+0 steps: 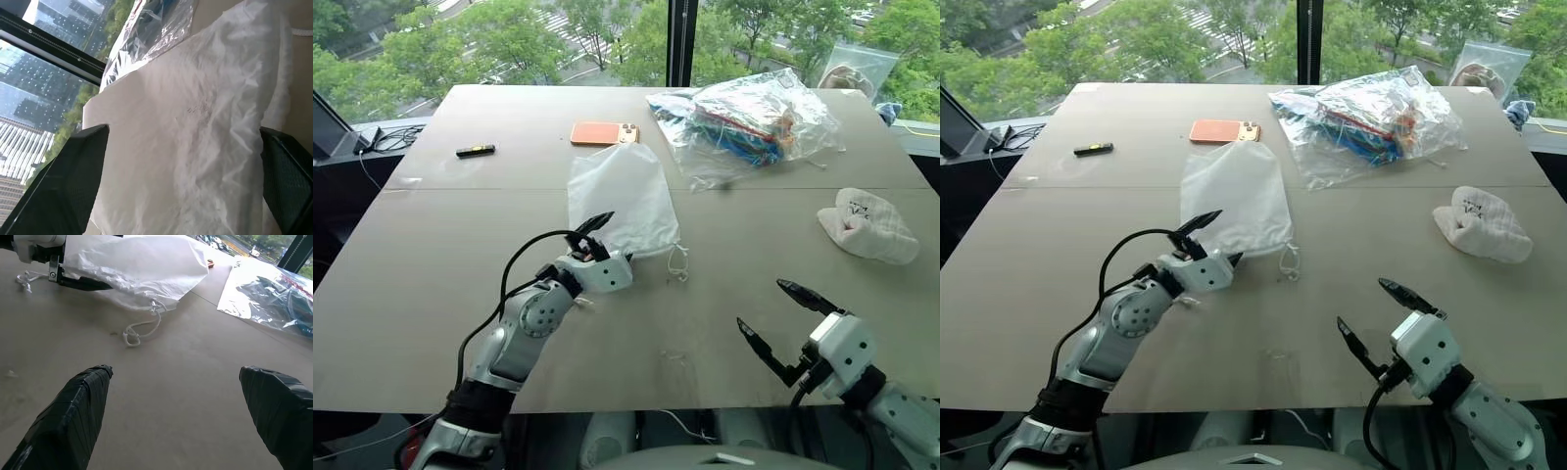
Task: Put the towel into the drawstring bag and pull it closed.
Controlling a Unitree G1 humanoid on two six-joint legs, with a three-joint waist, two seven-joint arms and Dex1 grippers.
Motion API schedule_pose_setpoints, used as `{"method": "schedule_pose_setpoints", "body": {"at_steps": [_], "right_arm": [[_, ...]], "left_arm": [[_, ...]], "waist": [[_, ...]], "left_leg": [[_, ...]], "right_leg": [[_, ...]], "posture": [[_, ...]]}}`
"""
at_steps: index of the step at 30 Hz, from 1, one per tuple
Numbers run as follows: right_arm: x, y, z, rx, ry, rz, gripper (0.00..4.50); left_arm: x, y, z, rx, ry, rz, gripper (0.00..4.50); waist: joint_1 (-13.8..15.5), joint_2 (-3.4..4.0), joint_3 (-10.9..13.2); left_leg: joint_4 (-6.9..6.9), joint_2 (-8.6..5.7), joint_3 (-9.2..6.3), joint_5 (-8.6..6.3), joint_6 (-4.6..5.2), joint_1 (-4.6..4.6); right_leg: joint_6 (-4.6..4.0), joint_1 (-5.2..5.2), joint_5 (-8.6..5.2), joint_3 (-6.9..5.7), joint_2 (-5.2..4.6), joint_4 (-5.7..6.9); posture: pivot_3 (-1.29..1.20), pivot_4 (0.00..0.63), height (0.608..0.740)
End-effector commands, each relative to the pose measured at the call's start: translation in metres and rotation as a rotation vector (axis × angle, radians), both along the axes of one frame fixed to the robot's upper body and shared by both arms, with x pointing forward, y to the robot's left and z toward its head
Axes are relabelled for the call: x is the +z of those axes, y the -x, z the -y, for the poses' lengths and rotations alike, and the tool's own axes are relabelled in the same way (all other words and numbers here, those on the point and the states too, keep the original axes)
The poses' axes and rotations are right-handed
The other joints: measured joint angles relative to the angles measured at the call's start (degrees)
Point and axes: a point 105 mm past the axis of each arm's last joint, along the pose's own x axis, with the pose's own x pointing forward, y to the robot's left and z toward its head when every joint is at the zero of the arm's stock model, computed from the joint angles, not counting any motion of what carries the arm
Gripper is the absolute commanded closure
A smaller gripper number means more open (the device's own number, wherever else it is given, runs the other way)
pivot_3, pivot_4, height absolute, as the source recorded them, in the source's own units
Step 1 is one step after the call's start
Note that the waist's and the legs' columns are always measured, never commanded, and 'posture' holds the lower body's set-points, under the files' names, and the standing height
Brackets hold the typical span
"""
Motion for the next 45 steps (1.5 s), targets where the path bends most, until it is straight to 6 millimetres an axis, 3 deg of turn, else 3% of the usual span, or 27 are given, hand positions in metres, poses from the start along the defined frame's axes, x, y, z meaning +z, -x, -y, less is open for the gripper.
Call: {"method": "schedule_pose_setpoints", "body": {"at_steps": [1, 6, 7, 11, 17, 21, 26, 32, 35, 38, 39, 41, 42, 45], "right_arm": [[0.006, -0.008, 0.005, -0.071, -0.012, 0.023, 0.0], [0.006, -0.027, 0.03, -0.25, 0.041, 0.002, 0.0], [0.007, -0.033, 0.039, -0.295, 0.094, 0.007, 0.0], [0.003, -0.045, 0.067, -0.295, 0.149, -0.097, 0.0], [0.008, -0.067, 0.12, -0.43, 0.383, -0.077, 0.0], [0.007, -0.095, 0.154, -0.537, 0.514, -0.066, 0.0], [0.007, -0.131, 0.18, -0.601, 0.631, -0.07, 0.0], [-0.005, -0.169, 0.189, -0.601, 0.687, -0.103, 0.0], [-0.016, -0.187, 0.188, -0.626, 0.579, -0.167, 0.0], [-0.024, -0.198, 0.185, -0.619, 0.521, -0.221, 0.7], [-0.026, -0.2, 0.182, -0.606, 0.499, -0.234, 1.31], [-0.028, -0.202, 0.178, -0.584, 0.471, -0.245, 1.96], [-0.028, -0.202, 0.175, -0.569, 0.465, -0.242, 2.67], [-0.014, -0.202, 0.148, -0.425, 0.39, -0.158, 3.93]], "left_arm": [[0.003, -0.009, 0.007, -0.002, -0.009, -0.014, 1.73], [0.024, -0.028, 0.011, -0.022, 0.194, -0.185, 4.3], [0.03, -0.033, 0.008, -0.024, 0.255, -0.241, 4.46], [0.051, -0.047, 0.002, -0.064, 0.501, -0.54, 4.46], [0.083, -0.048, 0.006, -0.109, 0.674, -0.812, 4.46], [0.106, -0.048, 0.022, -0.139, 0.703, -0.789, 4.46], [0.107, -0.044, 0.029, -0.114, 0.695, -0.76, 4.46], [0.109, -0.042, 0.029, -0.075, 0.737, -0.737, 4.46], [0.11, -0.042, 0.03, -0.059, 0.758, -0.739, 4.46], [0.11, -0.042, 0.03, -0.029, 0.766, -0.733, 4.5], [0.11, -0.043, 0.029, -0.024, 0.771, -0.733, 4.5], [0.11, -0.043, 0.027, -0.013, 0.783, -0.738, 4.5], [0.109, -0.044, 0.026, -0.003, 0.786, -0.737, 4.5], [0.106, -0.046, 0.023, 0.009, 0.844, -0.788, 4.5]], "waist": [[-0.1, 0.0, 0.0], [-0.1, -0.01, 0.0], [-0.1, -0.02, 0.0], [-0.3, -0.06, 0.0], [-0.4, -0.1, 0.1], [-0.4, -0.23, 0.2], [-0.7, -0.25, 0.3], [-1.5, -0.31, 0.4], [-2.0, -0.45, 0.4], [-2.3, -0.7, 0.4], [-2.3, -0.72, 0.5], [-2.4, -0.72, 0.4], [-2.4, -0.72, 0.4], [-2.3, -0.72, 0.5]], "left_leg": [[0.0, 0.0, 0.0, 0.0, 0.0, 0.01], [0.1, -0.02, 0.0, 0.0, -0.01, 0.0], [0.13, -0.03, 0.0, 0.0, -0.01, 0.0], [0.43, -0.09, -0.02, 0.01, 0.0, -0.02], [0.43, -0.24, -0.05, 0.01, 0.0, 0.01], [0.65, -0.25, -0.04, 0.01, 0.0, -0.08], [0.67, -0.24, 0.03, 0.01, 0.0, -0.01], [0.68, -0.23, 0.06, 0.07, -0.09, 0.02], [0.73, -0.23, 0.14, 0.09, -0.14, 0.07], [0.78, -0.2, 0.22, 0.11, -0.16, 0.18], [0.8, -0.2, 0.22, 0.11, -0.15, 0.18], [0.83, -0.2, 0.27, 0.11, -0.13, 0.2], [0.83, -0.2, 0.29, 0.1, -0.11, 0.22], [0.84, -0.2, 0.28, 0.1, -0.1, 0.21]], "right_leg": [[0.0, 0.0, 0.0, 0.0, 0.0, 0.02], [-0.01, -0.02, 0.0, 0.01, 0.01, 0.18], [-0.02, -0.02, 0.01, 0.01, 0.0, 0.23], [0.1, -0.04, -0.07, 0.02, 0.01, 0.53], [0.11, -0.04, -0.08, 0.05, 0.04, 0.62], [0.13, -0.04, -0.08, 0.09, 0.05, 0.67], [-0.04, -0.03, 0.01, 0.35, 0.05, 0.72], [-0.05, -0.06, 0.02, 0.58, 0.08, 0.75], [0.03, -0.03, 0.08, 0.76, 0.03, 0.73], [0.13, 0.03, 0.16, 0.89, 0.05, 0.74], [0.19, 0.03, 0.19, 0.9, 0.04, 0.75], [0.27, 0.04, 0.25, 0.96, 0.04, 0.75], [0.31, 0.04, 0.29, 0.99, 0.04, 0.75], [0.33, 0.04, 0.31, 1.0, 0.03, 0.76]], "posture": [[0.0, 0.15, 0.74], [0.0, 0.15, 0.74], [0.0, 0.15, 0.74], [0.0, 0.15, 0.74], [0.0, 0.15, 0.74], [0.0, 0.15, 0.74], [0.0, 0.15, 0.74], [0.0, 0.15, 0.74], [0.0, 0.15, 0.74], [0.0, 0.15, 0.74], [0.0, 0.15, 0.74], [0.0, 0.15, 0.74], [0.0, 0.15, 0.74], [0.0, 0.15, 0.74]]}}
